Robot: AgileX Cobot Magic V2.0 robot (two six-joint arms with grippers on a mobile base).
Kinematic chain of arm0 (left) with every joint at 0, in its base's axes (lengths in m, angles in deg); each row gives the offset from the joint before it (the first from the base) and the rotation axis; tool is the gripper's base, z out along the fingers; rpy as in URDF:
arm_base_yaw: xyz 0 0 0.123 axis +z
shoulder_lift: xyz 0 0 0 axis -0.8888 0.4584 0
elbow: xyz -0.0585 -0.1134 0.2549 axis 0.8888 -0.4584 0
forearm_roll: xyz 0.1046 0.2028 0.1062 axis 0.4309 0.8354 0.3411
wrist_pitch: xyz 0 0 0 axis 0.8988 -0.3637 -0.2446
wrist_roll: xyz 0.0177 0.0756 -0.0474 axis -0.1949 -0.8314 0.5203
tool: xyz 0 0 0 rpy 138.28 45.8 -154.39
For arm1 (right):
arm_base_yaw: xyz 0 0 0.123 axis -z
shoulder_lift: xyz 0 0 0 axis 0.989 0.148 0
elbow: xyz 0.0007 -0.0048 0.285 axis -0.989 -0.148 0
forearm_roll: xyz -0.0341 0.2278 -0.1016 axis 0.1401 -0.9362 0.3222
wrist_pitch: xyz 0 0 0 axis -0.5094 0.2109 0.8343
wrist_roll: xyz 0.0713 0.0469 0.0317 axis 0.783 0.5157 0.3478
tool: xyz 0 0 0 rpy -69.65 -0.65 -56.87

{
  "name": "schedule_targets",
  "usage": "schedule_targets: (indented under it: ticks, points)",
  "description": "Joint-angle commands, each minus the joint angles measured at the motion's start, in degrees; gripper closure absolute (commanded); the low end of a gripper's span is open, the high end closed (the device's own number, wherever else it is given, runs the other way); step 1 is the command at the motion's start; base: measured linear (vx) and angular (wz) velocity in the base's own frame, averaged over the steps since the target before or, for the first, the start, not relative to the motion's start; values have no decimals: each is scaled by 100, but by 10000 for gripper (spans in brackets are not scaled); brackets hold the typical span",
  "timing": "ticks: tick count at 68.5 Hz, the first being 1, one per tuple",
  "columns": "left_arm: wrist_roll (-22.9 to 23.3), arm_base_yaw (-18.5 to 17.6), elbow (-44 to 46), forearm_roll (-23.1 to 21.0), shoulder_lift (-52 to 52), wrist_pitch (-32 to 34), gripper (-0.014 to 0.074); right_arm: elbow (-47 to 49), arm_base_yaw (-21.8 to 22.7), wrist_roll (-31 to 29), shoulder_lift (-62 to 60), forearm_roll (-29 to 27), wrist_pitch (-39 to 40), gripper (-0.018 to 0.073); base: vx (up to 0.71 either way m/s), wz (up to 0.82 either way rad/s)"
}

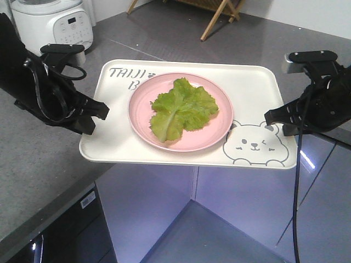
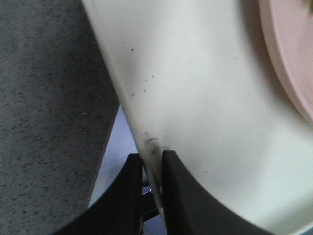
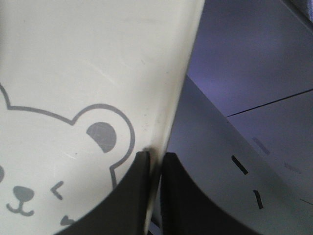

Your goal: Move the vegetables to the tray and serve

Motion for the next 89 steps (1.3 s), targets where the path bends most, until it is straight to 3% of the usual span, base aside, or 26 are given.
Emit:
schedule_targets:
  ticks: [1,89]
  points:
    - [-175,-150,174,-797,-311,465,602,169,-97,-333,-247,-528,234,565,-3,-30]
    - [-175,-150,174,-797,-311,465,602,169,-97,-333,-247,-528,229,565,-3,-30]
